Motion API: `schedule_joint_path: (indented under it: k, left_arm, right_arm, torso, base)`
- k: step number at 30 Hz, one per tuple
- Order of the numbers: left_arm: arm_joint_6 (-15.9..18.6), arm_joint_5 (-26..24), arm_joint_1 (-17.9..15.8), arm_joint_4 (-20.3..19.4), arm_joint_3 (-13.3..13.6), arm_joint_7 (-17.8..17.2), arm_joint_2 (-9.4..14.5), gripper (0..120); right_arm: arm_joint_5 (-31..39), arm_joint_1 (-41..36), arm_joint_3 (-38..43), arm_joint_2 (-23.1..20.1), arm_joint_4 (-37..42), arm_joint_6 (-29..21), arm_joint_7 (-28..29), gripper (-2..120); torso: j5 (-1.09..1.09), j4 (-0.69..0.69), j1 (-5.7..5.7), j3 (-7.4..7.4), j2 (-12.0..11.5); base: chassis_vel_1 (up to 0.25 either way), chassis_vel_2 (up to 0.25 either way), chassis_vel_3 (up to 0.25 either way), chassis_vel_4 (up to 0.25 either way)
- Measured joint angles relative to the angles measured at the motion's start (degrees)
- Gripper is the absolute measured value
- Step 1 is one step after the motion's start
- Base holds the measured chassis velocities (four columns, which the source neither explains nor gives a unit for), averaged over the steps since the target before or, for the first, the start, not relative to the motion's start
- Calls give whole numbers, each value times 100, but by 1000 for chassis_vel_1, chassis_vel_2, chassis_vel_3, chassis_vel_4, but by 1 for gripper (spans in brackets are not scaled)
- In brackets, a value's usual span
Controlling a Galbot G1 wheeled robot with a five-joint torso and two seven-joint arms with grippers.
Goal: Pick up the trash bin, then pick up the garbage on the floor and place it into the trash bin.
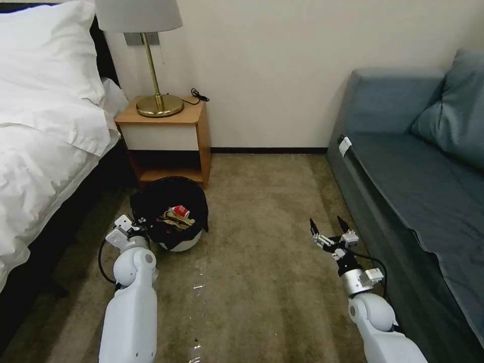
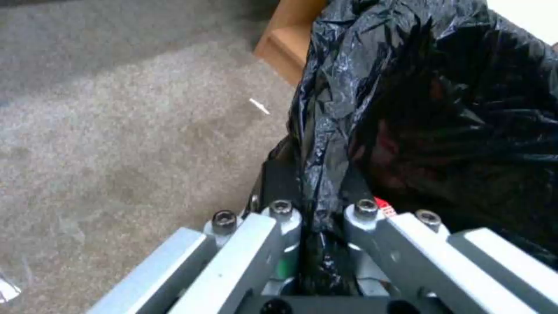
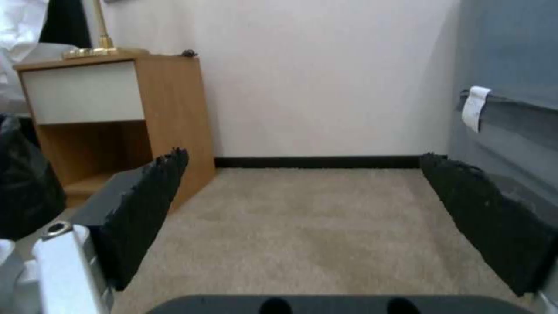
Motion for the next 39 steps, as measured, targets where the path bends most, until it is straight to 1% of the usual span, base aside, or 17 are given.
schedule_joint_path:
  k: [5,12,13,14,17,20,22,25,27,28,29,30,32,33,36,37,39]
  left_arm:
    - [126,-18,-154,238,-42,-158,-5,3]
    - [166,-33,-254,378,-69,-219,-2,3]
    - [175,-27,-338,500,-97,-241,4,3]
    - [175,-27,-338,500,-97,-241,4,3]
    - [152,-6,-525,829,-128,-241,40,3]
    - [153,-10,-540,842,-131,-231,50,3]
    - [156,-11,-541,790,-121,-205,56,16]
    - [160,-5,-540,771,-118,-206,59,19]
    - [199,3,-462,556,-63,-213,98,33]
    - [199,3,-462,556,-63,-213,98,33]
    - [229,-1,-428,442,-51,-219,112,40]
    - [229,-1,-428,442,-51,-219,112,40]
    - [274,13,-344,165,-15,-248,134,52]
    - [274,13,-344,165,-15,-248,134,52]
    - [342,104,-162,-243,53,-265,183,66]
    - [342,104,-162,-243,53,-265,183,66]
    - [312,466,27,-602,64,-179,219,78]
  right_arm:
    - [34,-152,105,-18,0,103,-125,99]
    - [40,-229,147,-24,0,159,-179,99]
    - [41,-283,167,-21,2,194,-208,99]
    - [41,-283,167,-21,2,194,-208,99]
    - [39,-380,203,-18,10,242,-268,99]
    - [39,-404,215,-22,15,245,-286,99]
    - [36,-405,220,-20,-4,251,-308,100]
    - [33,-399,220,-17,-12,251,-314,100]
    - [31,-353,184,-16,-55,252,-340,100]
    - [31,-353,184,-16,-55,252,-340,100]
    - [27,-310,167,-16,-90,252,-354,100]
    - [27,-310,167,-16,-90,252,-354,100]
    - [13,-266,126,-8,-135,253,-363,100]
    - [13,-266,126,-8,-135,253,-363,100]
    - [-8,-272,97,10,-147,262,-385,100]
    - [-8,-272,97,10,-147,262,-385,100]
    - [-22,-276,95,20,-155,289,-394,100]
  torso:
    - [0,1,0,0,0]
    - [0,2,0,0,0]
    - [0,1,0,0,0]
    - [0,1,0,0,0]
    - [2,1,0,-1,0]
    - [0,1,0,0,0]
    - [0,1,0,0,0]
    - [0,1,0,0,0]
    - [0,1,0,0,0]
    - [0,1,0,0,0]
    - [0,2,0,0,0]
    - [0,2,0,0,0]
    - [-1,2,0,0,0]
    - [-1,2,0,0,0]
    - [-2,1,0,0,0]
    - [-2,1,0,0,0]
    - [1,1,0,-1,0]
  base:
    - [0,0,0,0]
    - [0,0,0,0]
    - [0,0,0,0]
    - [0,0,0,0]
    - [0,0,0,0]
    - [0,0,0,0]
    - [0,0,0,0]
    - [0,0,0,0]
    - [0,0,0,0]
    - [0,0,0,0]
    - [0,0,0,0]
    - [0,0,0,0]
    - [0,0,0,0]
    - [0,0,0,0]
    - [0,0,0,0]
    - [0,0,0,0]
    - [0,0,0,0]
